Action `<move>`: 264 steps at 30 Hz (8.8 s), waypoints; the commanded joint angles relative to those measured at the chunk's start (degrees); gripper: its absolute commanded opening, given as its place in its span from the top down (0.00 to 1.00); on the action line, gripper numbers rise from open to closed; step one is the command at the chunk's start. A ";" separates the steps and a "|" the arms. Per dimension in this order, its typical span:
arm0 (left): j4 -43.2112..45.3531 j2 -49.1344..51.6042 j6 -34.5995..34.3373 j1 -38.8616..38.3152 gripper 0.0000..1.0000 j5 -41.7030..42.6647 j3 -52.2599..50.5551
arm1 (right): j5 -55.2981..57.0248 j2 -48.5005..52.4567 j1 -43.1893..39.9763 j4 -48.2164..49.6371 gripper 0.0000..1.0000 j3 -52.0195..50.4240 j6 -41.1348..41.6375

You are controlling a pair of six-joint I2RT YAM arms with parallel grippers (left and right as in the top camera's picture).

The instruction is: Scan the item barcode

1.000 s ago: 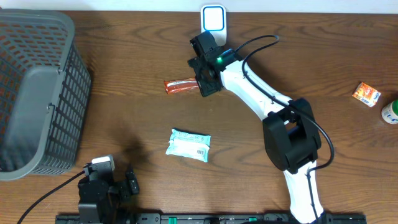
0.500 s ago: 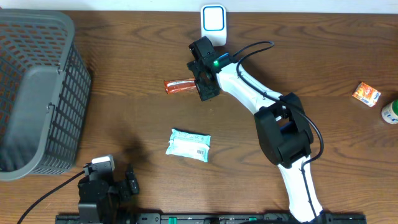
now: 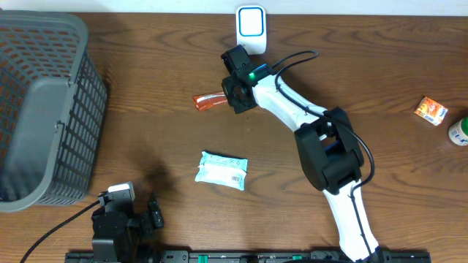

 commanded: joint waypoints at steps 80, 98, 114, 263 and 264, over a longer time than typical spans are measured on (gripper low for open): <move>-0.33 0.04 -0.52 0.09 0.06 0.55 -0.04 | 15.23 -5.38 -3.17 57.99 0.99 -29.81 -62.77; -0.33 0.04 -0.55 0.09 0.06 0.55 -0.04 | 10.19 0.07 -3.80 57.42 0.99 -28.83 -64.67; -0.33 0.04 -0.55 0.09 0.06 0.55 -0.04 | 2.34 -18.38 -2.82 13.38 0.99 -28.83 -65.55; -0.33 0.04 -0.52 0.09 0.06 0.55 -0.04 | 27.93 10.45 -5.92 85.64 0.99 -2.10 -131.14; -0.33 0.04 -0.52 0.09 0.06 0.55 -0.04 | 28.52 10.43 -5.73 85.88 0.99 -2.10 -131.16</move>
